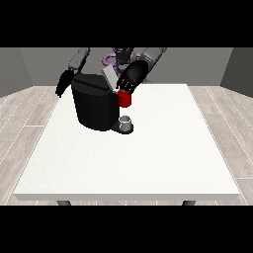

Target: Insert the coffee pod into the coffee machine and close the lid

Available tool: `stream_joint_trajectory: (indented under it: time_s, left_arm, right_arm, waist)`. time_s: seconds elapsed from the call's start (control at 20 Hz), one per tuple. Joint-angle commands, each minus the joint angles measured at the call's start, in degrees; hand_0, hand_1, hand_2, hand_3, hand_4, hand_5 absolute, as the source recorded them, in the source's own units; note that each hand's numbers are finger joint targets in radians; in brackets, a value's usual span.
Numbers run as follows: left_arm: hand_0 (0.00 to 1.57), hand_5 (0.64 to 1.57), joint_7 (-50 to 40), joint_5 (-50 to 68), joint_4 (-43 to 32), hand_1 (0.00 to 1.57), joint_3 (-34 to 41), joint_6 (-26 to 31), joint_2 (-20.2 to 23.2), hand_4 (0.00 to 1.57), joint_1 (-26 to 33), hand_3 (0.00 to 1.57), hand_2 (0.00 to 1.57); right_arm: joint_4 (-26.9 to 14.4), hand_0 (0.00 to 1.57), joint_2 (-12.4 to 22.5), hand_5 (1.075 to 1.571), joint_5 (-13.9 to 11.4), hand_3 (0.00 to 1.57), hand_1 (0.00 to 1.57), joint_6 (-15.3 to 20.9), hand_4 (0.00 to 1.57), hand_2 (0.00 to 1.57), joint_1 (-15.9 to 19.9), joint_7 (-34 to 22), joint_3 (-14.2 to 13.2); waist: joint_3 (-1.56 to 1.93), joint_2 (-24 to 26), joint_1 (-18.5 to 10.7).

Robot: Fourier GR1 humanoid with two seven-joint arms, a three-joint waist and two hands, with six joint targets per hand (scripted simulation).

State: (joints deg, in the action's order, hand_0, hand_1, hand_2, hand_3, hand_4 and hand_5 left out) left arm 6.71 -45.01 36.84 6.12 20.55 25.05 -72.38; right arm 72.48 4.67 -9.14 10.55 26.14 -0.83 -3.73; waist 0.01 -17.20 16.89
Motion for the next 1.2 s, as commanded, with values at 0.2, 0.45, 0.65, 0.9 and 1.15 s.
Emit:
stream_joint_trajectory:
  time_s: [0.2,0.45,0.65,0.9,1.15]
  left_arm:
    - [1.16,1.571,5.05,-5.22,0.12,1.16,-3.25,-6.05,2.86,0.0,3.49,1.07,1.19]
    - [1.11,1.571,3.75,-3.21,-2.38,1.11,-0.47,-1.68,4.25,0.0,-1.73,1.02,1.14]
    - [1.14,1.571,4.9,-3.32,-1.32,1.14,-0.01,-6.13,2.71,0.0,-0.59,0.96,1.14]
    - [1.25,1.571,7.06,-2.68,-1.58,1.25,1.14,-7.45,2.88,0.0,-0.55,0.95,1.21]
    - [1.27,1.571,7.2,-3.93,-1.34,1.27,0.64,-7.61,4.04,0.0,-2.29,0.97,1.24]
  right_arm:
    - [1.89,0.0,-0.01,1.571,-0.15,0.0,0.0,-0.8,0.0,0.0,-2.32,1.16,1.03]
    - [1.86,0.0,-1.16,1.571,-0.75,0.0,0.0,0.91,0.0,0.0,0.53,0.7,1.23]
    - [1.89,0.0,1.12,1.571,0.59,0.0,0.0,-0.78,0.08,0.0,1.86,0.44,-0.54]
    - [2.41,0.0,0.38,1.571,-1.67,0.0,0.0,0.88,0.0,0.0,1.72,-1.42,1.07]
    - [1.39,0.0,1.62,1.571,-0.67,0.0,0.0,-0.26,0.22,0.0,3.81,-0.94,-0.26]
  waist:
    - [-0.02,-2.22,1.22]
    - [0.0,-3.73,1.99]
    - [0.0,-4.68,1.96]
    - [-0.03,-4.47,2.01]
    - [0.0,-6.59,2.41]
